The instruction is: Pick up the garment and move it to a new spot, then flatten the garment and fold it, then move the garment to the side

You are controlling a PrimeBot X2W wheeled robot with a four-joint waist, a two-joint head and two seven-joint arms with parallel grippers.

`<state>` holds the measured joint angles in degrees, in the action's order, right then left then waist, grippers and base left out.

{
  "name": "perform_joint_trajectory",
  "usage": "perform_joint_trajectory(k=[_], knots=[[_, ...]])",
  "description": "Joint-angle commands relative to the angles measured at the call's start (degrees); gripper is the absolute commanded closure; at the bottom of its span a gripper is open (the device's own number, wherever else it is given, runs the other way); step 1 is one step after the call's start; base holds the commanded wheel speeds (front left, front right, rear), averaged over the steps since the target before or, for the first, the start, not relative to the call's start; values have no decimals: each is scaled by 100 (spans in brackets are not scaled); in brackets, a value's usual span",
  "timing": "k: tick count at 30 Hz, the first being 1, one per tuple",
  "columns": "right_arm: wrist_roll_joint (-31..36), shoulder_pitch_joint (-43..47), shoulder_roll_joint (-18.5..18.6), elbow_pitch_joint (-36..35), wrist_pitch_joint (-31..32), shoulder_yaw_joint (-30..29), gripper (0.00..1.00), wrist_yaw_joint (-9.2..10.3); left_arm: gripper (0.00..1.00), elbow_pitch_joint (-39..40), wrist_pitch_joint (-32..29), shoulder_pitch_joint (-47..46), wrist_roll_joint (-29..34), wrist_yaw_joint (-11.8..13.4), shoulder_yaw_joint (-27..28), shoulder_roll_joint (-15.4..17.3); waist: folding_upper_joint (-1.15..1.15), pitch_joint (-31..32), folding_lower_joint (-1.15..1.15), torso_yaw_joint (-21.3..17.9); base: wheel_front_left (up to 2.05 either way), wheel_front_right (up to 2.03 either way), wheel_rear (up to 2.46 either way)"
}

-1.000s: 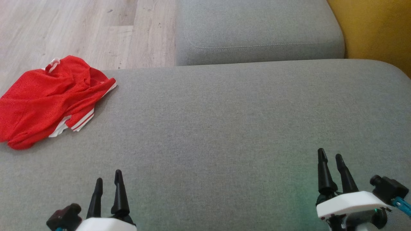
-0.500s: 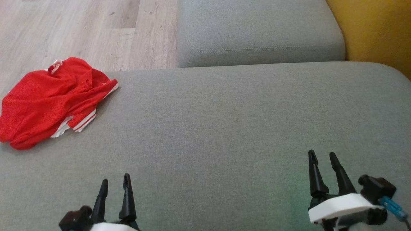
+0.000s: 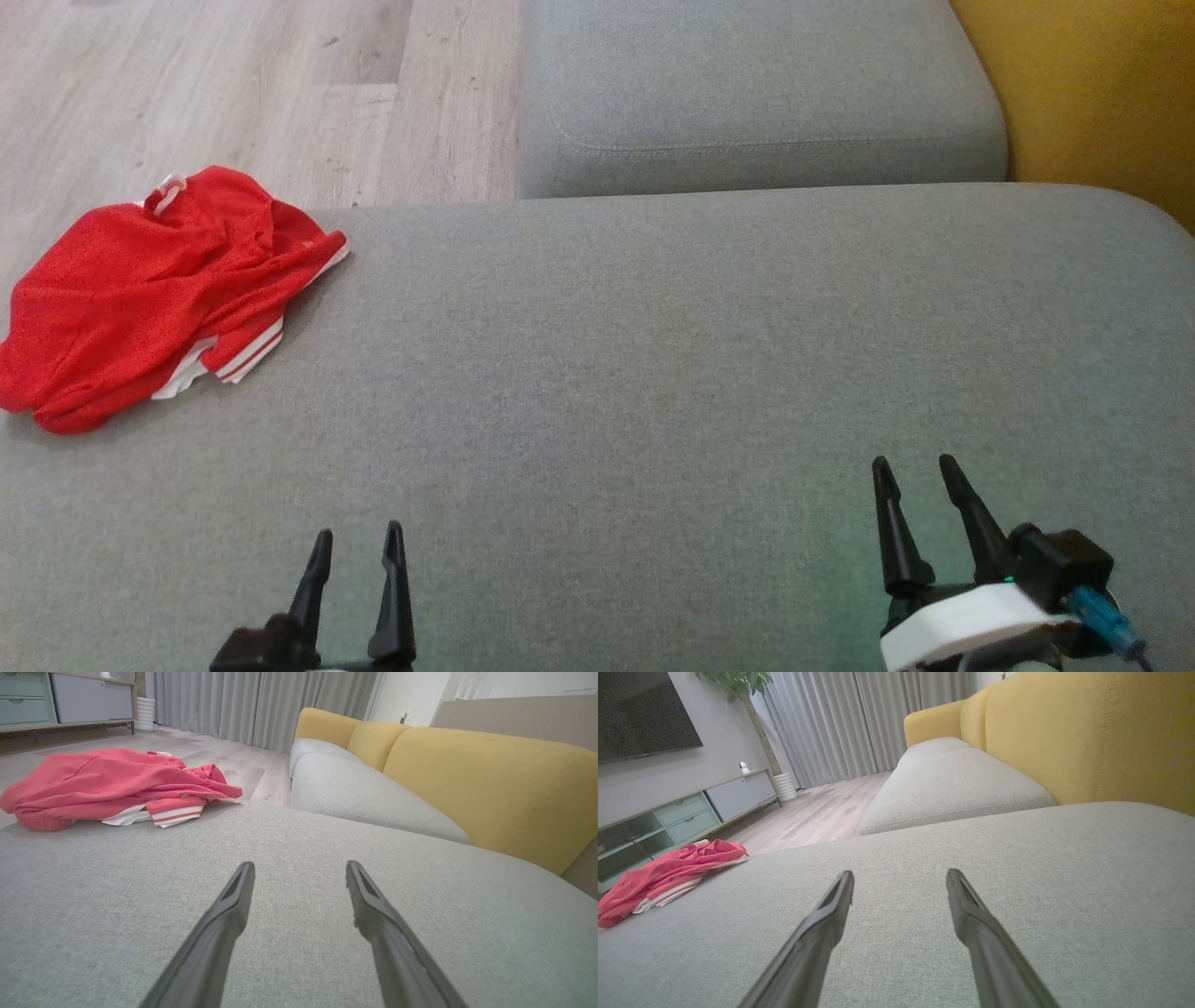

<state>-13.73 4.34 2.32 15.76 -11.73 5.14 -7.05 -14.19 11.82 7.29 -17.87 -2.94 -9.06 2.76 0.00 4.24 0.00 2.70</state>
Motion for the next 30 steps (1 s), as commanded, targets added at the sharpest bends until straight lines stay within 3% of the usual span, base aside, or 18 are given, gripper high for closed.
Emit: perform_joint_trajectory(k=[1,14,30], knots=[[190,-183,51,-154,-113,157,0,-39,0,150,103,-136,169,37,127,31,0,4,0,0,0,0,0],[998,-155,55,-95,-327,250,0,-44,0,46,318,-55,733,100,127,26,0,52,0,28,0,0,0],[982,-76,55,-60,-327,233,0,-44,0,-77,318,16,616,104,151,23,0,151,0,16,0,0,0]])
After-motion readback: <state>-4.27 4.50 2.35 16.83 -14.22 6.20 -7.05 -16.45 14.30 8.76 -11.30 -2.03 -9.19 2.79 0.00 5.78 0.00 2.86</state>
